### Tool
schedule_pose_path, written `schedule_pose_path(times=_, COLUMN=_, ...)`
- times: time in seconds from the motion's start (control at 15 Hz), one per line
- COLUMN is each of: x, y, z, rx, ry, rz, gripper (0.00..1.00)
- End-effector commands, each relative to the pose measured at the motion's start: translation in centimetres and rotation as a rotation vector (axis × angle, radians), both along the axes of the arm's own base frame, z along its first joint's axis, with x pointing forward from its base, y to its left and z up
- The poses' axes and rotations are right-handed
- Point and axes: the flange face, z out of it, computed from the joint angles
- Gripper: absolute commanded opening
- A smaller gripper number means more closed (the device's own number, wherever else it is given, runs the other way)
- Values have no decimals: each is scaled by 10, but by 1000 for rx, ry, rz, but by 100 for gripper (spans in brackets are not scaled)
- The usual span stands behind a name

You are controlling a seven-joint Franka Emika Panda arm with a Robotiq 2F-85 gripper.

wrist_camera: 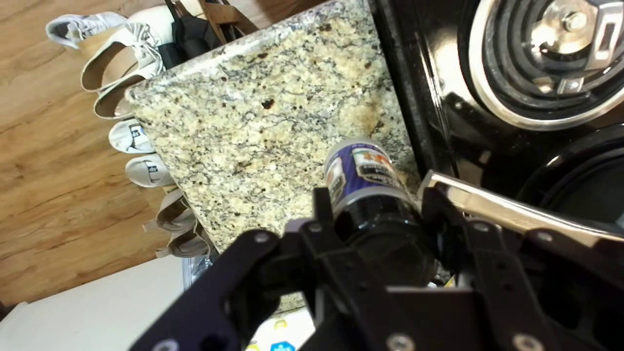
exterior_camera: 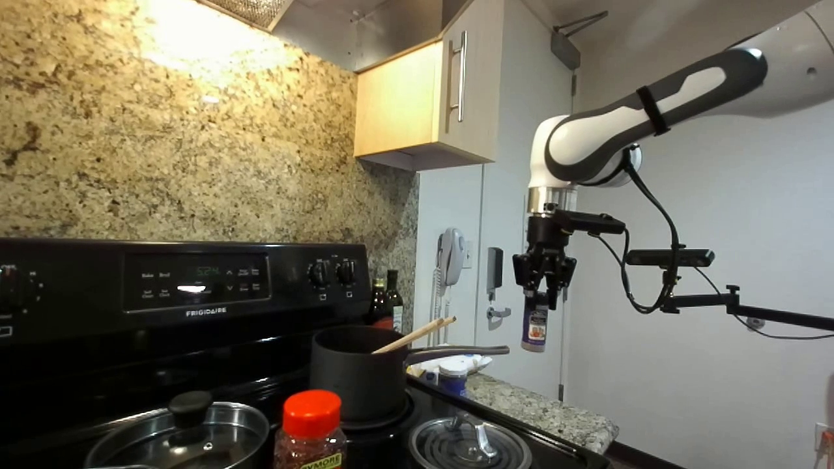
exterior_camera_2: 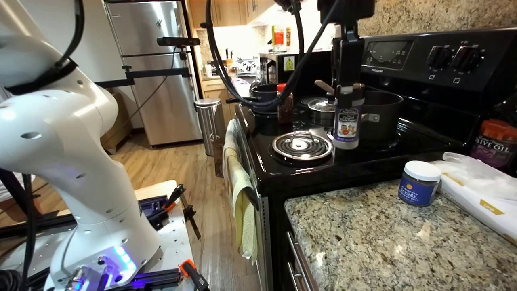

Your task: Pick up the salt shaker on the stove and place it on the counter-top.

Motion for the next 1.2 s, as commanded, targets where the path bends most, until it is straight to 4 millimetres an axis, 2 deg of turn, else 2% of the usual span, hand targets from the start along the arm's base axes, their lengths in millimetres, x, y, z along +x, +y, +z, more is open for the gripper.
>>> schedule_pose_path(times=0.0, x=8, y=-17, z=-27, rx=-3, ry=36, rz=48, gripper=24)
schedule_pose_path(times=0.2, x=21, y=-25, z=-56, rx=49, ry=59, rz=57, gripper=24)
schedule_pose_path(times=0.27, x=10, y=-18, z=-42, rx=29, ry=56, rz=39, gripper=24)
schedule_pose_path(times=0.33, x=12, y=-19, z=-51, rx=33, ry=70, rz=39, gripper=49)
schedule_pose_path(times=0.53, x=12, y=-19, z=-50, rx=32, ry=70, rz=40, gripper=49)
schedule_pose_path(times=0.6, x=12, y=-19, z=-49, rx=31, ry=66, rz=40, gripper=24)
schedule_pose_path(times=0.73, x=18, y=-23, z=-58, rx=19, ry=73, rz=58, gripper=24)
schedule_pose_path(times=1.13, x=22, y=-55, z=-105, rx=60, ry=95, rz=14, gripper=24)
